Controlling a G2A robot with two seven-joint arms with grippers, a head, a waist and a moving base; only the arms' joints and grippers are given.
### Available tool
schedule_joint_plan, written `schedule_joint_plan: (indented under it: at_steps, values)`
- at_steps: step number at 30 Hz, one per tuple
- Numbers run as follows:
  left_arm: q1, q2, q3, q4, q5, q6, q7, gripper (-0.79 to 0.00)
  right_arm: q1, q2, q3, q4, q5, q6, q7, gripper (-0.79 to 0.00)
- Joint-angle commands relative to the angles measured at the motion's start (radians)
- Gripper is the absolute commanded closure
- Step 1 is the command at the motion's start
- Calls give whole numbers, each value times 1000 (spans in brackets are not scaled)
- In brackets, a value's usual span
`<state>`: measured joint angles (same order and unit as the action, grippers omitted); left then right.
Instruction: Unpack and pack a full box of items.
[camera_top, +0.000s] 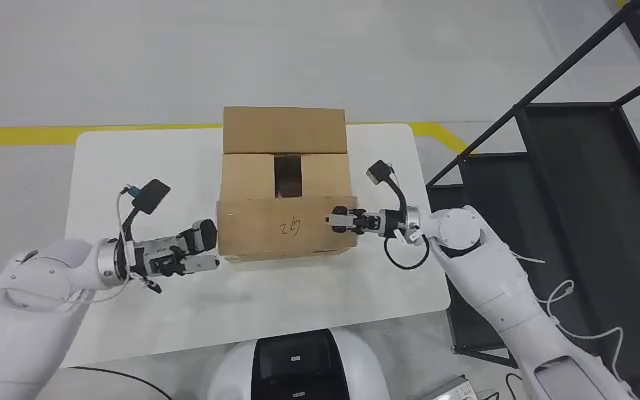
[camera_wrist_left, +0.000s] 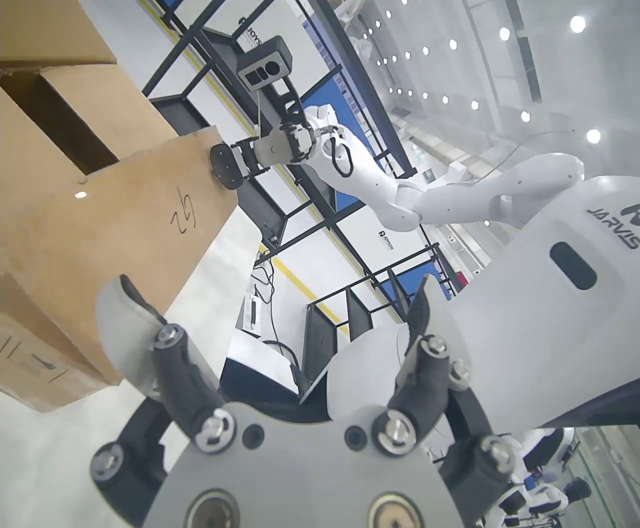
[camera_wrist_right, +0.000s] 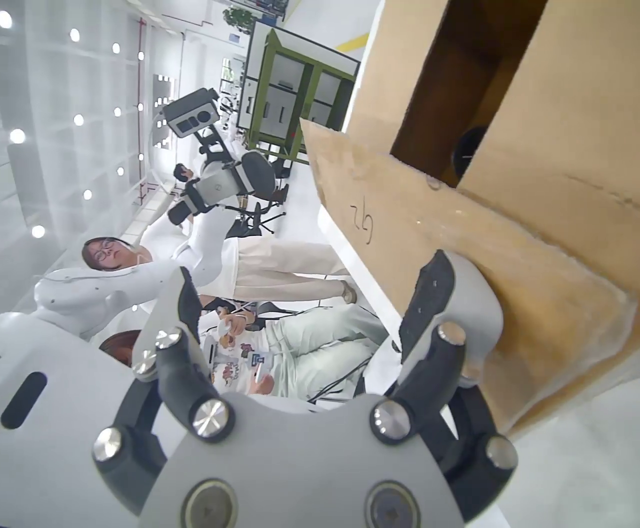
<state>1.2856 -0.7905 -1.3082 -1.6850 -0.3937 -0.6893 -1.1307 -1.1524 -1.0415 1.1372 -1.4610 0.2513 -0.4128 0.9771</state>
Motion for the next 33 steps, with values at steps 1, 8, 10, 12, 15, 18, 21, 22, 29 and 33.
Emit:
schedule_joint_plan:
  at_steps: [1, 8, 10, 12, 15, 18, 21, 22, 29, 33]
  values:
    - [-32, -8, 38, 17, 20, -1, 12, -785, 13, -3, -10, 13, -18, 4, -11, -785]
    - [-153, -53, 186, 113, 174, 48, 156, -785, 55, -9, -23, 41, -21, 16, -12, -785]
    - [-186, -67, 226, 147, 202, 58, 185, -785, 68, -9, -19, 43, -18, 11, -11, -785]
    - [-213, -78, 255, 179, 217, 68, 198, -785, 83, -9, -8, 47, -15, 3, -15, -785]
    - [-244, -90, 284, 217, 225, 77, 208, -785, 116, -9, 10, 61, -26, -3, -34, -785]
    - [-261, -97, 299, 240, 228, 78, 204, -785, 158, -11, 22, 90, -55, 2, -78, -785]
    - [-268, -100, 299, 256, 222, 78, 201, -785, 212, -16, 24, 140, -80, 17, -127, -785]
    - [-269, -100, 297, 259, 219, 77, 199, -785, 228, -19, 20, 161, -87, 22, -142, -785]
    - [-255, -96, 272, 256, 199, 78, 181, -785, 360, -48, -39, 335, -151, 71, -238, -785]
    - [-245, -93, 261, 243, 195, 83, 171, -785, 428, -74, -87, 444, -136, 79, -262, -785]
